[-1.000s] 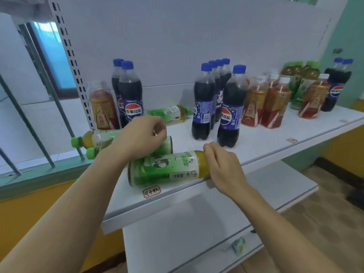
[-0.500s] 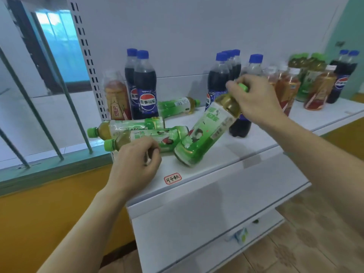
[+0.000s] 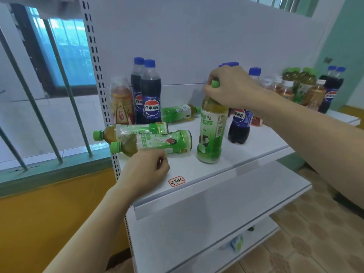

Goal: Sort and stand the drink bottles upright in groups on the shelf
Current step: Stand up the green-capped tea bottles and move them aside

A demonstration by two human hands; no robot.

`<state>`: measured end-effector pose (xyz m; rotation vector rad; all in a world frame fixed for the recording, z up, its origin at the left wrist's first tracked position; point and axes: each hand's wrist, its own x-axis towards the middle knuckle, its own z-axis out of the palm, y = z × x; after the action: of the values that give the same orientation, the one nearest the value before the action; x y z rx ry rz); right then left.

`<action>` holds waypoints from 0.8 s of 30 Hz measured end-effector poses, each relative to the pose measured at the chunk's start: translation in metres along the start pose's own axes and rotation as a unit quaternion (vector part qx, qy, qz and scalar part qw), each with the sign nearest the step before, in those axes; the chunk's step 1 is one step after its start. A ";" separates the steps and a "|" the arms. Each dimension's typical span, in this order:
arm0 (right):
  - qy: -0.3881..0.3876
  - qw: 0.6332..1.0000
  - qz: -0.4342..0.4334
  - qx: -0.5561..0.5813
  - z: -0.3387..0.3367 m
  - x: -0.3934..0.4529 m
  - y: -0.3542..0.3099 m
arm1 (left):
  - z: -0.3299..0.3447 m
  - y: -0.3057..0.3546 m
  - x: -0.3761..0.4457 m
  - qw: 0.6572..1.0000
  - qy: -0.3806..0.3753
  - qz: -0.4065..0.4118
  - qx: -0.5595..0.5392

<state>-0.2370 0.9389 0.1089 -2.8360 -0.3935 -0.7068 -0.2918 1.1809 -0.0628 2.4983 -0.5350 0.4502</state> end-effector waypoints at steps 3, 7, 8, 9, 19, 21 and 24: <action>-0.031 0.999 0.014 -0.012 -0.008 -0.002 -0.005 | -0.004 -0.002 -0.002 0.999 -0.014 0.014 -0.028; 0.084 0.992 -0.037 -0.084 -0.013 -0.008 -0.017 | -0.018 -0.022 -0.011 0.997 -0.013 0.022 -0.069; 0.127 0.987 -0.073 -0.073 -0.010 -0.012 -0.026 | -0.020 -0.027 -0.015 0.998 0.002 0.017 -0.065; 0.138 0.983 -0.110 -0.046 -0.005 -0.015 -0.037 | -0.019 -0.030 -0.019 0.998 0.020 0.011 -0.065; -0.188 0.964 -0.185 -0.046 0.116 -0.021 -0.108 | -0.009 -0.039 -0.038 0.983 0.109 0.006 -0.147; -0.140 0.973 -0.178 -0.047 0.129 -0.023 -0.103 | -0.008 -0.039 -0.037 0.983 0.111 0.008 -0.146; -0.108 0.977 -0.176 -0.060 0.141 -0.028 -0.098 | -0.008 -0.040 -0.037 0.981 0.119 0.015 -0.152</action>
<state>-0.2298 1.0610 -0.0153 -2.9994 -0.9367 -0.4928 -0.3068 1.2266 -0.0894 2.1123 -0.5054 0.6187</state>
